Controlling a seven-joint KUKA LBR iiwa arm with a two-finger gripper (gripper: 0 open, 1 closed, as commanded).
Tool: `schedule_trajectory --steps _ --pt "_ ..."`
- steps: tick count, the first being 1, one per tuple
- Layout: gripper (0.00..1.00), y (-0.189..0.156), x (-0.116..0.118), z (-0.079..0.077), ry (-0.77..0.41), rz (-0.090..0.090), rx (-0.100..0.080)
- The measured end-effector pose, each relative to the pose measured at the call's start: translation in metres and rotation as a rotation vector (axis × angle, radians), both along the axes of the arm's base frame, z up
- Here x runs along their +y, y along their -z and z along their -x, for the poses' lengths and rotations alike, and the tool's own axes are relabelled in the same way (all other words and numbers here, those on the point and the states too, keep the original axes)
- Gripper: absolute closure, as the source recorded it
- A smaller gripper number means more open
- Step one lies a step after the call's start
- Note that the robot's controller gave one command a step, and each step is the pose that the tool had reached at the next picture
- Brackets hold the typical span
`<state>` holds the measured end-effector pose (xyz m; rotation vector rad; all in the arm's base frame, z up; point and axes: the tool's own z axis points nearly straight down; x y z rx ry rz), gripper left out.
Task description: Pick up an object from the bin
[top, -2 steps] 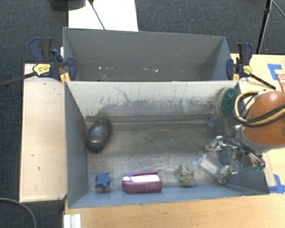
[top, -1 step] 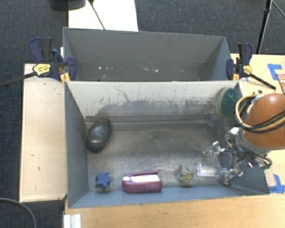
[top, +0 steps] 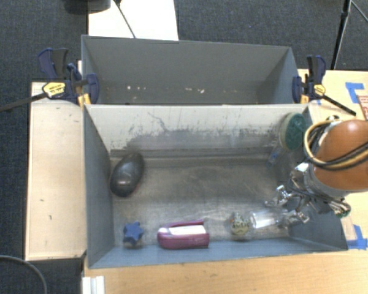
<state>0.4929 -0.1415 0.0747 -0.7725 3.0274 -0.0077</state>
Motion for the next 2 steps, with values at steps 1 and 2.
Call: schedule_trajectory --steps 1,2 --pt "1.00 -0.0459 0.0002 -0.0020 0.005 0.000 0.010" --pt "1.00 -0.0530 0.0006 -0.0030 0.011 -0.001 0.012"
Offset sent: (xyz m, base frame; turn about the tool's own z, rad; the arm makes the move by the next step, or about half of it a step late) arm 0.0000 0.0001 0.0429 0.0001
